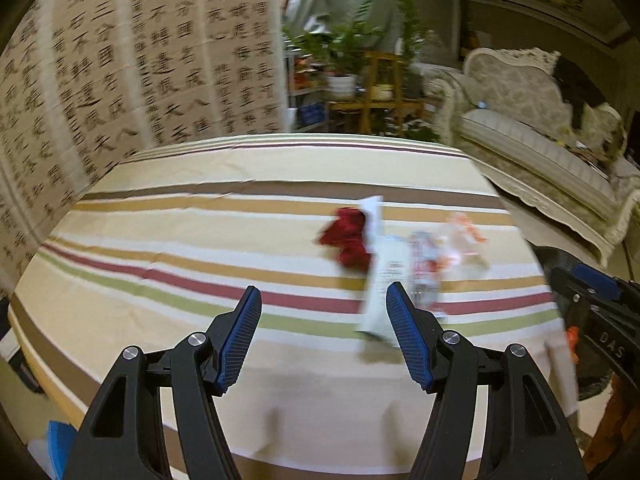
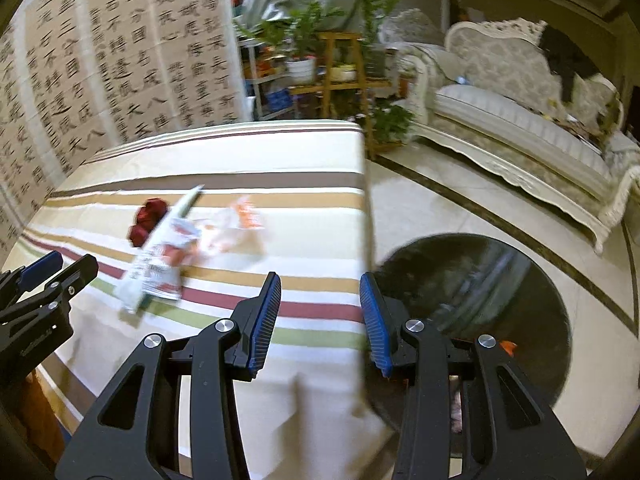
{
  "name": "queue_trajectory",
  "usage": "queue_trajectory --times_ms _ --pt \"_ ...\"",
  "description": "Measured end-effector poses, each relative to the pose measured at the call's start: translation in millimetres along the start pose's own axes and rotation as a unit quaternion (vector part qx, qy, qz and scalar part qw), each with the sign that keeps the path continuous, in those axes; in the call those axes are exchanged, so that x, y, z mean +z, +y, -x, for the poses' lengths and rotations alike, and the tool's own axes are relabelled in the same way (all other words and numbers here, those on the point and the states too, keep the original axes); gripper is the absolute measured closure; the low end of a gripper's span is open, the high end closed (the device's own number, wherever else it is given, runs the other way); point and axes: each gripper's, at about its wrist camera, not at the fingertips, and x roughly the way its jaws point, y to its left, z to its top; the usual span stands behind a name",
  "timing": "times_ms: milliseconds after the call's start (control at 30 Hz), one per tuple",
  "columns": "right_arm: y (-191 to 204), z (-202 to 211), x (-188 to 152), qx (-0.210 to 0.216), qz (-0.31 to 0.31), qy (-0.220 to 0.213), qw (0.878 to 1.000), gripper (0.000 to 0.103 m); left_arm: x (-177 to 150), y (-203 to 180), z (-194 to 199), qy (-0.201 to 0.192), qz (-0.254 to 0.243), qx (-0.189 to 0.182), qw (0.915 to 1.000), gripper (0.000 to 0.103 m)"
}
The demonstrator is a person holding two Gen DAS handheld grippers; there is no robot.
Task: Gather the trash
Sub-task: 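Move both tools back over the table toward the wrappers, then grasp the snack wrapper with the right tool while the left tool grasps the white milk-tea packet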
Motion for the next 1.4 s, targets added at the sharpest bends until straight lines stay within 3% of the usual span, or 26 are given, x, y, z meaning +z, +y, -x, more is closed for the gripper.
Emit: queue_trajectory --times_ms 300,600,833,933,1000,1400 --pt "55.0 -12.7 11.5 0.032 0.039 0.009 0.999 0.063 -5.0 60.0 -6.7 0.007 0.041 0.038 0.9984 0.039" --pt "96.6 -31.0 15.9 0.050 0.063 0.024 0.996 0.063 -10.9 88.0 -14.8 0.018 0.063 0.047 0.9968 0.039" --pt "110.1 -47.1 16.6 0.046 0.069 0.042 0.996 0.063 -11.5 94.7 -18.6 0.024 0.071 0.040 0.9964 0.039" --pt "111.0 -48.8 16.4 0.043 0.067 0.047 0.996 0.069 -10.2 95.3 -19.5 0.023 0.074 0.036 0.9964 0.039" --pt "110.8 -50.3 15.9 0.045 0.067 0.054 0.995 0.080 -10.4 94.3 -19.4 0.023 0.073 0.034 0.9965 0.039" --pt "111.6 -31.2 14.7 0.047 0.068 0.036 0.996 0.085 -7.6 78.6 -15.4 0.019 0.063 0.011 0.9978 0.039"
